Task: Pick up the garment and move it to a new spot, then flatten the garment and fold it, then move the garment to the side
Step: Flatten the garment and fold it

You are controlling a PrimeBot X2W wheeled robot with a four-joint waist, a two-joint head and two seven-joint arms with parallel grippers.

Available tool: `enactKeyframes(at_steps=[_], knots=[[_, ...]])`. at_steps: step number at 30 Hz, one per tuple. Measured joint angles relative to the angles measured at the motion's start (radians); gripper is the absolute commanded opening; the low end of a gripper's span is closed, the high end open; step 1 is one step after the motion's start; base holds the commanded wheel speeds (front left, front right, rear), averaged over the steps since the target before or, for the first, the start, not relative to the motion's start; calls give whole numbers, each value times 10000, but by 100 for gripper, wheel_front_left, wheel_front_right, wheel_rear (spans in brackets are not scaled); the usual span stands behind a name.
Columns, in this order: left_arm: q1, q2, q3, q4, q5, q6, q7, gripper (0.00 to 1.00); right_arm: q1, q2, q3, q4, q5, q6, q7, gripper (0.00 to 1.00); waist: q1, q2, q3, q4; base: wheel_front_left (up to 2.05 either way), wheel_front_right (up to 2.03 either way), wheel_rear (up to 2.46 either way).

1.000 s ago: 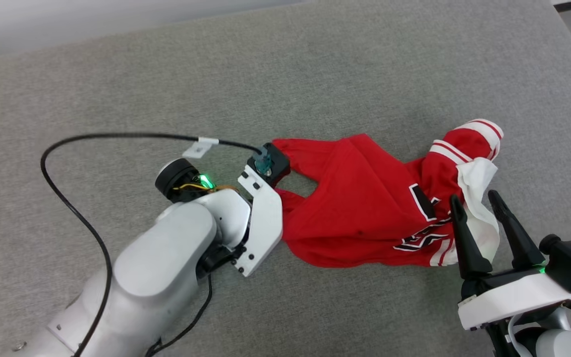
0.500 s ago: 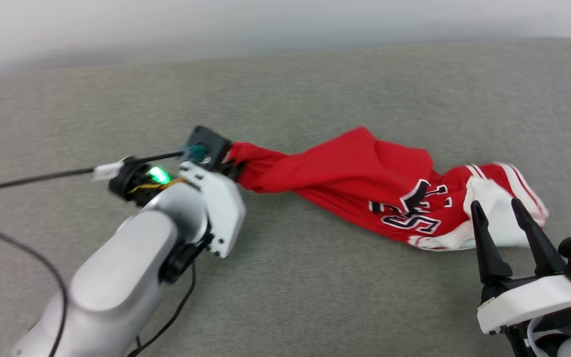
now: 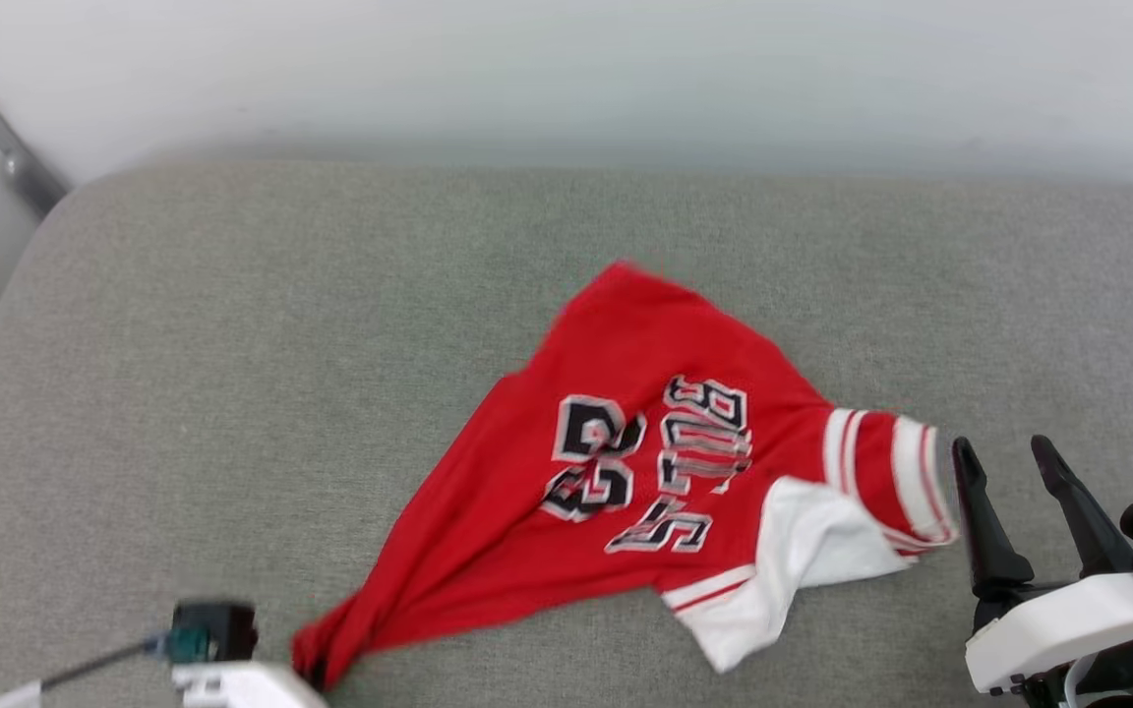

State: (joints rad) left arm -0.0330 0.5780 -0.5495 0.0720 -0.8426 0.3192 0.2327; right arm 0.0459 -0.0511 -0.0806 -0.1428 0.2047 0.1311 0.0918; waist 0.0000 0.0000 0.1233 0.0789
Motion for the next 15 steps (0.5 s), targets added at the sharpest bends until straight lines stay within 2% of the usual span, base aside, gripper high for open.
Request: enactKeyframes(at_steps=[2,6,7,8,15], knots=[[676,-134,102,-2,-397,169,-8,0,16,-2,-21,-12,19,0,61,100,0,0,-139,17,0,0,0],[1088,-359,79,-2,-667,151,-132,2,99,-2,-44,-71,42,0,150,100,0,0,-387,32,0,0,0],[1085,-431,59,-15,-660,150,-198,59,149,-2,-44,-81,40,0,167,100,0,0,-447,35,0,0,0],[1072,-458,6,-36,-556,119,-249,100,174,0,-46,-79,42,0,222,100,0,0,-515,35,0,0,0],[243,-529,196,-441,353,-61,-1739,100,360,-2,-46,-96,46,0,384,100,0,0,-1030,-66,0,0,0]])
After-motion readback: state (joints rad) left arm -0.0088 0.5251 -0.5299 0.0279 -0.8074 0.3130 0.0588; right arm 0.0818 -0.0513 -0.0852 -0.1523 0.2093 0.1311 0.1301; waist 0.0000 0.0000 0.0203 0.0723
